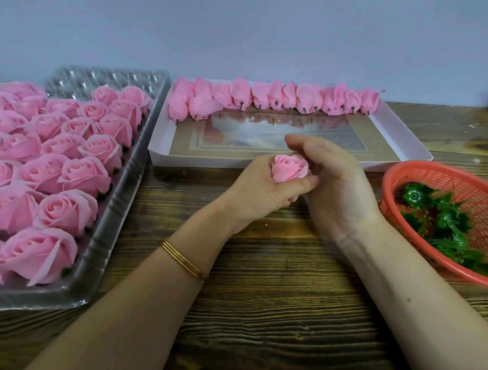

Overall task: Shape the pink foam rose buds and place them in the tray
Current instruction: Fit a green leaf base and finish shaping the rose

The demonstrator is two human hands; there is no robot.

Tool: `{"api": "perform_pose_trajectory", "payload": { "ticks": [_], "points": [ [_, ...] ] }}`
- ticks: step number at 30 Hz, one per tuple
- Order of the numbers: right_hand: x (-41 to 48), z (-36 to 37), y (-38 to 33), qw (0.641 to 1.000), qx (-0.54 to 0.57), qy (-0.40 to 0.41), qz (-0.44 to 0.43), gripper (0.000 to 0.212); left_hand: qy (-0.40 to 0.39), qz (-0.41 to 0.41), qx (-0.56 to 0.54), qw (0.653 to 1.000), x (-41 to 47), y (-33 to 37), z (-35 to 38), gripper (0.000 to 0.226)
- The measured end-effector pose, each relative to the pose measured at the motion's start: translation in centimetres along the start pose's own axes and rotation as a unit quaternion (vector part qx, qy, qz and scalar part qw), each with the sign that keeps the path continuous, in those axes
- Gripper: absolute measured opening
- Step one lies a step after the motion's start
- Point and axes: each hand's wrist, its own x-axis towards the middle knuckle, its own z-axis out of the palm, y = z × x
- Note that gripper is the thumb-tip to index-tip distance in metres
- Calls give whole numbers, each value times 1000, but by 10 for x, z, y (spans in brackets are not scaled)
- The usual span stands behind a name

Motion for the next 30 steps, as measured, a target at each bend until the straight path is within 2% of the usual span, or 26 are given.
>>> {"api": "perform_pose_trajectory", "payload": {
  "ticks": [6,8,11,15,19,25,28,30],
  "points": [
    [2,-5,0,999,-39,-4,-18,5,-24,-6,52,998,0,-1,3,31],
    [1,-3,2,998,-59,-19,-25,6,-21,-5,62,998,0,-2,2,20],
    [0,-2,5,996,-80,-35,-26,12,-30,4,74,997,0,0,1,6],
    [-2,0,6,993,-102,-52,-28,17,-43,2,71,997,0,1,-1,30],
    [-4,2,7,990,-129,-56,-25,23,-23,-1,48,999,2,-1,-1,5],
    [-5,3,5,975,-207,-66,-41,23,-5,6,59,998,4,-3,-3,10],
    [-4,3,6,967,-238,-79,-51,31,14,10,53,998,2,-3,-2,4],
    [-3,2,8,951,-290,-83,-64,43,18,18,56,998,3,-4,-4,13]
  ]
}}
